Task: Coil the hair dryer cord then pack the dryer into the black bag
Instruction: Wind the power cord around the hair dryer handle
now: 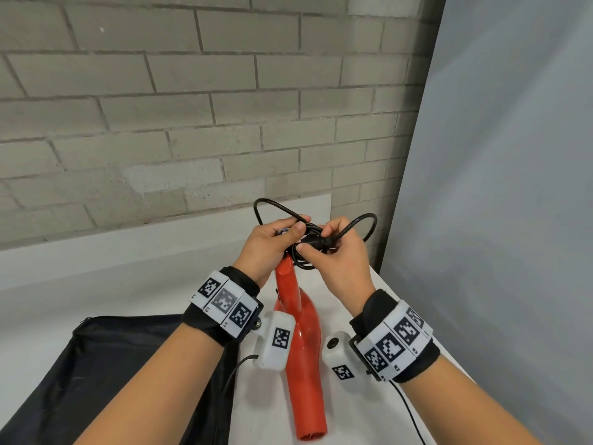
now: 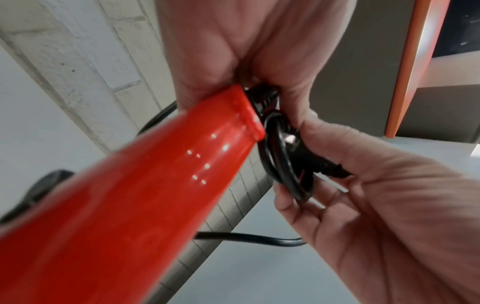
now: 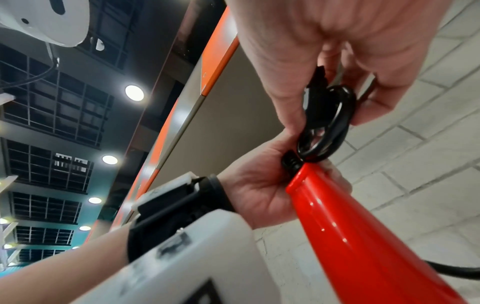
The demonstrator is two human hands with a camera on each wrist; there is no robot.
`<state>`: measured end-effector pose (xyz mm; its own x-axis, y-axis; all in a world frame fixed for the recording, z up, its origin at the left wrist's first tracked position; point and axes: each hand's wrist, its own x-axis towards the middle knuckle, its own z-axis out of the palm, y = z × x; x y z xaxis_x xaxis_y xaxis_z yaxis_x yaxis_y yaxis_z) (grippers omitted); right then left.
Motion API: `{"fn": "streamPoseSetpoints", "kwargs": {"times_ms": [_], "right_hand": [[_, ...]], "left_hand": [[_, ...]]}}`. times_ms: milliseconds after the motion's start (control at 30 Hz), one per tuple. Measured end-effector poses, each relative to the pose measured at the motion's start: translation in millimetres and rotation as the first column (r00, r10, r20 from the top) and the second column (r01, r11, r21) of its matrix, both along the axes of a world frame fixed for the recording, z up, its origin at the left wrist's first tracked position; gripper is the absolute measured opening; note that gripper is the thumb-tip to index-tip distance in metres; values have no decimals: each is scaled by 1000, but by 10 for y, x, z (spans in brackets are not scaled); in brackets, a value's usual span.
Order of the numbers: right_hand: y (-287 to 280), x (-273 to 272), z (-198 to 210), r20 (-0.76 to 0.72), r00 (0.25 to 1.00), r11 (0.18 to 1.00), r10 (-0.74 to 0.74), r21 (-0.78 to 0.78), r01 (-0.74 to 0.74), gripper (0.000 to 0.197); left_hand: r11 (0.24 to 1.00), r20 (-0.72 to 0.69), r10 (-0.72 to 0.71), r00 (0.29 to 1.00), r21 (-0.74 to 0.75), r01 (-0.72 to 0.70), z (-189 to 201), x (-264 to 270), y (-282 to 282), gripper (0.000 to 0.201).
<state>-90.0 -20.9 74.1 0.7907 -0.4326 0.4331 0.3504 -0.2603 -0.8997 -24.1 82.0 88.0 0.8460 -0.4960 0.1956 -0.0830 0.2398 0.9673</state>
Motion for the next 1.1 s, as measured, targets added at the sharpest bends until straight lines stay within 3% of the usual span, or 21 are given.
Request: {"fn": "streamPoseSetpoints", "kwargs": {"times_ms": [233,467,600,767,900,1100], "right_hand": [[-25,121,-54,99,982,979,-162,-108,173,45],[-162,100,-44,-21,997,935,-71,-348,60,39],[-218,97,14,-134,989,950,54,-299,-93,35],[-259,3,-27,-206,954,957,219,-146,-251,46],[-274,-54,-104,-247,944,954,218,-151,-260,25],[-430,26,-247,-268,883,908,386,-61,-415,21]], "left_hand": [[992,112,6,994,127,-20,3,-65,-73,18],[988,168,-62,984,153,36,-2,-53,-128,27],[985,198,-63,978,170,29,-21,-38,-119,18],[990,200,-54,978,139,26,-30,-6,-108,17],[989,216,-28,976,149,-5,-25,-4,-85,19],[990,206,-14,978,141,-15,-30,-10,-65,22]]}}
